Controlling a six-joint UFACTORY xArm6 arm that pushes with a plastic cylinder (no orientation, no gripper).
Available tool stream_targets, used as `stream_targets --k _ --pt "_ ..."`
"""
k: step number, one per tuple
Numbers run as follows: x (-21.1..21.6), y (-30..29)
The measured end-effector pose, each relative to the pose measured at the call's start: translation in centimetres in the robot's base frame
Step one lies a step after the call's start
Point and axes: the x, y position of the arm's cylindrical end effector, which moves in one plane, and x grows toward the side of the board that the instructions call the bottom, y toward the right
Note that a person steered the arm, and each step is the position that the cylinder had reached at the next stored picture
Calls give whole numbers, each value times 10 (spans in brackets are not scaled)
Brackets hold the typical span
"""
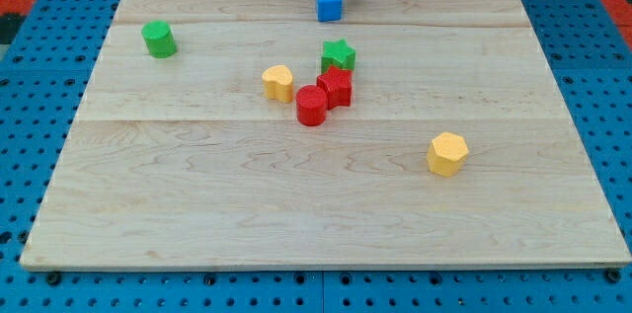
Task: Push the cube and green circle to the top of the heart
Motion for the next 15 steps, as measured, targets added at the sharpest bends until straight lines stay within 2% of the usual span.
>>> stream_targets --k 1,3,4,5,7,8,9,10,11,14,15 --pt "36 -59" --pt "98 -74" --pt "91 -80" --pt "48 -137" --pt "54 -264" --pt "101 -246" --pt "140 -190" --pt "144 -174" --pt "127 -188" --pt "139 -110" --pt "137 -135"
